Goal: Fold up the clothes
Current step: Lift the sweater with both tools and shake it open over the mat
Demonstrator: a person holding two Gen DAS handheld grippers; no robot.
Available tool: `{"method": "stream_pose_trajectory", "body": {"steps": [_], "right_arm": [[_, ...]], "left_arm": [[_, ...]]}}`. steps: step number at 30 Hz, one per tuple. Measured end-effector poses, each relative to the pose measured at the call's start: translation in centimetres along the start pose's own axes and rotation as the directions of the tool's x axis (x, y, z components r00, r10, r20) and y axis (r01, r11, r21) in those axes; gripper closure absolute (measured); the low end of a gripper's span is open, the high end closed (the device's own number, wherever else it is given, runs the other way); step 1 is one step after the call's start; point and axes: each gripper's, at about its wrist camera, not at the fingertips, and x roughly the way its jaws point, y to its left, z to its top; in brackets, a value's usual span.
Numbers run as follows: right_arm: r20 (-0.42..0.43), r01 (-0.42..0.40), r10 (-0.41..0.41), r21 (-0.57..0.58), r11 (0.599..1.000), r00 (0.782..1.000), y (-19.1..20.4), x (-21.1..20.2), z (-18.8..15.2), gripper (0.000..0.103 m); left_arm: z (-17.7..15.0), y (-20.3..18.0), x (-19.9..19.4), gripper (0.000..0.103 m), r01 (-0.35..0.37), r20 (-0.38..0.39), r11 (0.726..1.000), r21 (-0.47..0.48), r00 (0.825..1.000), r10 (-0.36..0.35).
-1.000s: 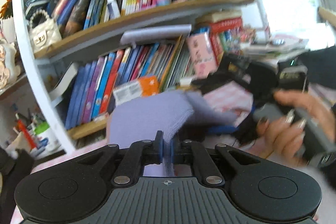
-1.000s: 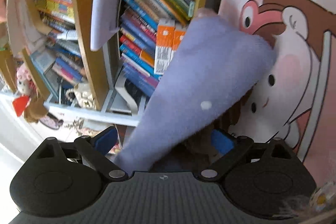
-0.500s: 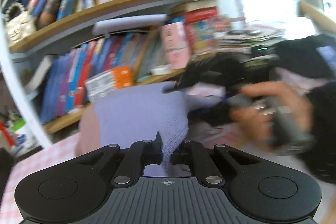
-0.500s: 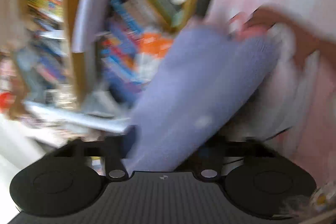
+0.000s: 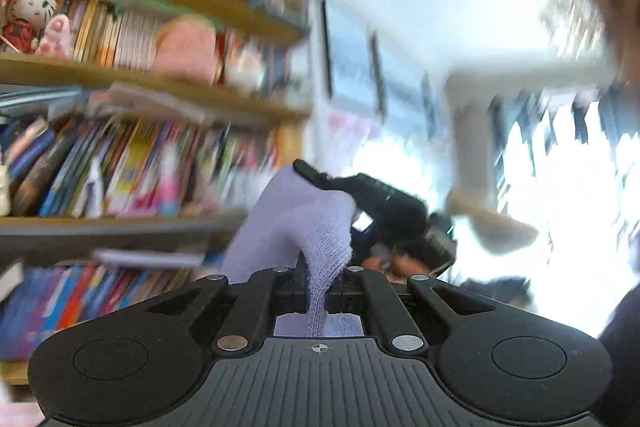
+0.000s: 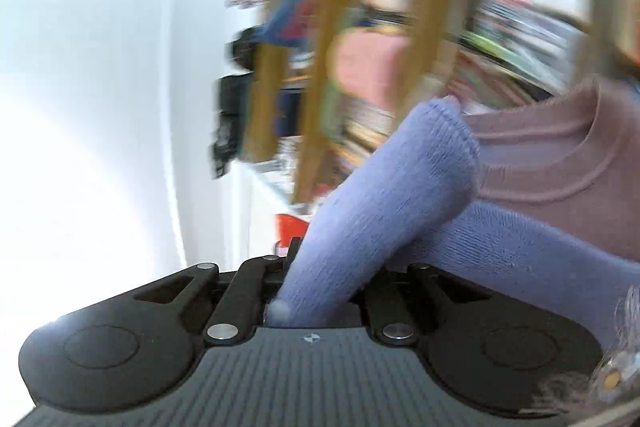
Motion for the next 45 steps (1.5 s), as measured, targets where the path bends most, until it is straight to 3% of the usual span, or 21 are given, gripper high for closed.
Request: {"method": "stream_pose_trajectory", "body": {"steps": [4,7,9,11,13,15,17,20,21,23,24,28,30,32,34,35,36,37,39,42,45], "right_arm": [[-0.105,0.031,-0.044,-0.127,0.991,0.993,2.8,4.4,-0.5,0.093],[-0.245,0.144,-0.179,-0.156,0.977,0.953,0.5,7.5,-4.4,0.093],[-0.378,0.248,-0.289,-0.154,0.956,0.88,-3.3,8.8,-8.7,0.093],[-0.501,0.347,-0.384,-0.168,0.922,0.776,-7.1,10.1,-13.0,0.093],[-0.596,0.433,-0.461,-0.202,0.879,0.658,-11.0,10.5,-18.0,0.093],[-0.645,0.484,-0.495,-0.215,0.848,0.582,-14.0,10.7,-21.8,0.093],[-0.674,0.519,-0.499,-0.197,0.832,0.545,-16.1,12.0,-24.3,0.093],[-0.692,0.522,-0.517,-0.232,0.821,0.504,-17.3,15.2,-27.1,0.093],[-0.704,0.503,-0.517,-0.259,0.825,0.486,-17.4,16.1,-28.0,0.09],[-0.727,0.462,-0.52,-0.31,0.831,0.449,-17.7,17.7,-29.6,0.08],[-0.731,0.453,-0.524,-0.324,0.83,0.437,-17.5,17.4,-29.8,0.066],[-0.713,0.356,-0.498,-0.357,0.864,0.494,-13.9,14.7,-26.2,0.052],[-0.679,0.303,-0.528,-0.433,0.849,0.51,-12.1,12.9,-23.1,0.051],[-0.625,0.268,-0.605,-0.552,0.79,0.493,-10.5,10.5,-20.3,0.051],[-0.567,0.265,-0.685,-0.649,0.713,0.457,-9.8,8.4,-18.2,0.047],[-0.545,0.277,-0.708,-0.669,0.69,0.448,-9.8,7.4,-17.4,0.042],[-0.523,0.288,-0.73,-0.688,0.666,0.44,-9.8,6.4,-16.5,0.025],[-0.509,0.301,-0.739,-0.691,0.657,0.442,-9.8,5.3,-15.7,0.021],[-0.486,0.333,-0.759,-0.696,0.636,0.434,-10.0,3.6,-14.4,0.021],[-0.471,0.35,-0.789,-0.717,0.603,0.395,-10.1,2.4,-13.2,0.021],[-0.413,0.383,-0.828,-0.745,0.546,0.378,-10.0,1.7,-12.4,0.024]], "left_arm": [[1.2,1.5,-2.8,0.098,0.091,0.125,0.987,-0.131,0.989,-0.075],[-0.6,3.7,-4.1,0.098,-0.01,0.08,0.972,-0.236,0.996,0.03],[-1.6,4.7,-5.0,0.098,-0.124,0.013,0.966,-0.225,0.991,0.13],[-2.7,5.7,-5.8,0.096,-0.235,-0.051,0.95,-0.207,0.972,0.23],[-3.7,6.7,-6.7,0.094,-0.343,-0.114,0.921,-0.182,0.938,0.327],[-4.7,7.7,-7.5,0.093,-0.446,-0.173,0.883,-0.15,0.891,0.42],[-5.8,8.7,-8.4,0.091,-0.541,-0.227,0.833,-0.112,0.83,0.509],[-7.3,10.2,-9.7,0.08,-0.669,-0.3,0.742,-0.043,0.717,0.629],[-7.2,10.2,-9.5,0.078,-0.677,-0.298,0.735,-0.032,0.709,0.639],[-6.6,9.9,-8.8,0.073,-0.668,-0.275,0.744,-0.022,0.719,0.638],[-6.4,9.7,-8.4,0.072,-0.658,-0.266,0.753,-0.014,0.728,0.632],[-6.8,8.8,-5.5,0.061,-0.583,-0.263,0.812,0.039,0.778,0.571],[-7.4,8.3,-3.4,0.06,-0.537,-0.29,0.84,0.077,0.794,0.534],[-8.0,8.0,-1.0,0.06,-0.497,-0.319,0.86,0.116,0.801,0.506],[-8.6,8.0,2.1,0.06,-0.468,-0.352,0.868,0.163,0.795,0.495],[-8.9,8.0,3.6,0.06,-0.453,-0.368,0.872,0.185,0.791,0.489],[-9.2,8.0,5.2,0.059,-0.437,-0.385,0.875,0.207,0.786,0.484],[-9.5,8.0,6.7,0.059,-0.421,-0.401,0.878,0.229,0.781,0.479],[-10.1,8.1,9.8,0.059,-0.386,-0.433,0.882,0.271,0.77,0.47],[-10.9,8.1,14.4,0.059,-0.329,-0.48,0.885,0.331,0.749,0.458],[-13.0,8.7,18.5,0.06,-0.288,-0.535,0.876,0.387,0.704,0.467]]}}
